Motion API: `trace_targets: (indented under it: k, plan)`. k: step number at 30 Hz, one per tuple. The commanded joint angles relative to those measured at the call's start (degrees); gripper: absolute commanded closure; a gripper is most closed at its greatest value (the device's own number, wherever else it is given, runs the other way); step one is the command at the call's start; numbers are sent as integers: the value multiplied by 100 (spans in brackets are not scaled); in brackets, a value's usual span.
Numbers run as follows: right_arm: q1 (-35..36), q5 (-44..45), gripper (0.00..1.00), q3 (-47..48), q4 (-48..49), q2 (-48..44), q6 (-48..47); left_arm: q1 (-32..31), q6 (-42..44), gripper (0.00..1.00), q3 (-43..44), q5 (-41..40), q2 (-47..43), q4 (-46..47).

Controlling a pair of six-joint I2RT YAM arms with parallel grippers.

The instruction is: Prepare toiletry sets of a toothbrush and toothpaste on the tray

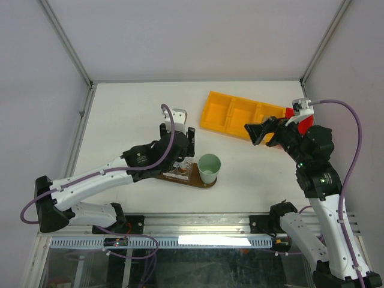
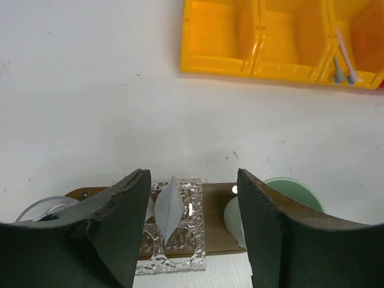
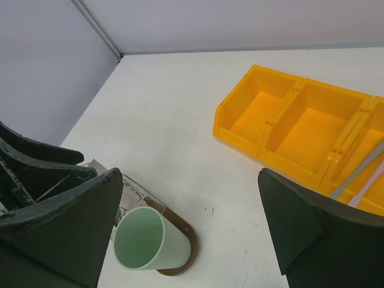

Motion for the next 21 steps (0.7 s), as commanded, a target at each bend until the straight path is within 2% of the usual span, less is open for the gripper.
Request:
trace_targets:
  k: [1,14,17,21]
  plan:
    - [-36,-40,1,3,284,-33,-14,-81,243,36,468,187,-394,20]
    - [-38,-32,1,90,109,-61,-39,131,1023,1,1233,249,-757,224]
    - [-34,-7,1,145,39,-62,-56,566,1144,1,1246,685,-878,410]
    - [-38,32,1,223,-60,-53,-106,1498,1178,1,1256,1442,-1002,693]
